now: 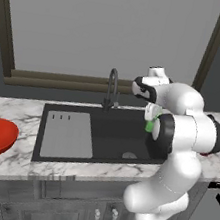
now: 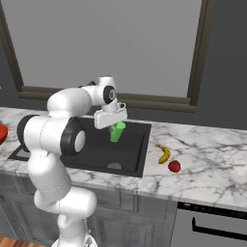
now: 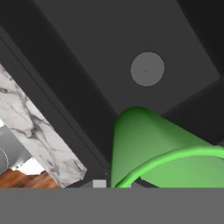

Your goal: Remove the tomato and banana from the sink. Then move the bowl and cup from the counter to the sink for washing.

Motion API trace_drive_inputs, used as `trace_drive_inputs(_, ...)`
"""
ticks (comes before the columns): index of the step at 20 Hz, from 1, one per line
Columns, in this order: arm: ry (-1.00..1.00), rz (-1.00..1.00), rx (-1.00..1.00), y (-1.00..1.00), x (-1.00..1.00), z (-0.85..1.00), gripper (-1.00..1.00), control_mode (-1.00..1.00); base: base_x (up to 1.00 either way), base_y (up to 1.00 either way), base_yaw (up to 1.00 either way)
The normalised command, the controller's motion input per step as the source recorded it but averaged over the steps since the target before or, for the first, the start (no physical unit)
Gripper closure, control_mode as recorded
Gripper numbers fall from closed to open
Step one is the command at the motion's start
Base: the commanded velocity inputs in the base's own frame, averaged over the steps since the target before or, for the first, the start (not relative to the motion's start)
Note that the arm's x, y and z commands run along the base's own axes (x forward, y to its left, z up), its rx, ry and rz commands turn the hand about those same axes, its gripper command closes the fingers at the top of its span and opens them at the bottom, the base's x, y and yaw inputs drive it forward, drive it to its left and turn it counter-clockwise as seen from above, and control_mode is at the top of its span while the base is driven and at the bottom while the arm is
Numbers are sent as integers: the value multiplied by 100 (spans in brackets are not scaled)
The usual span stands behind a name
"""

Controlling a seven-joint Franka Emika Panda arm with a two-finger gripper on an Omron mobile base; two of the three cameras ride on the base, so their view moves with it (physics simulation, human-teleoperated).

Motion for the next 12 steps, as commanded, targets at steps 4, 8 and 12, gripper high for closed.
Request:
trace_drive_inputs(4, 0, 7, 1, 0, 21, -17, 100, -100, 0, 0, 0)
trace_drive_inputs(8, 0, 6, 0, 0, 20, -19, 100, -100, 0, 0, 0)
trace_drive_inputs(12, 0, 6, 0, 0, 20, -19, 100, -100, 0, 0, 0)
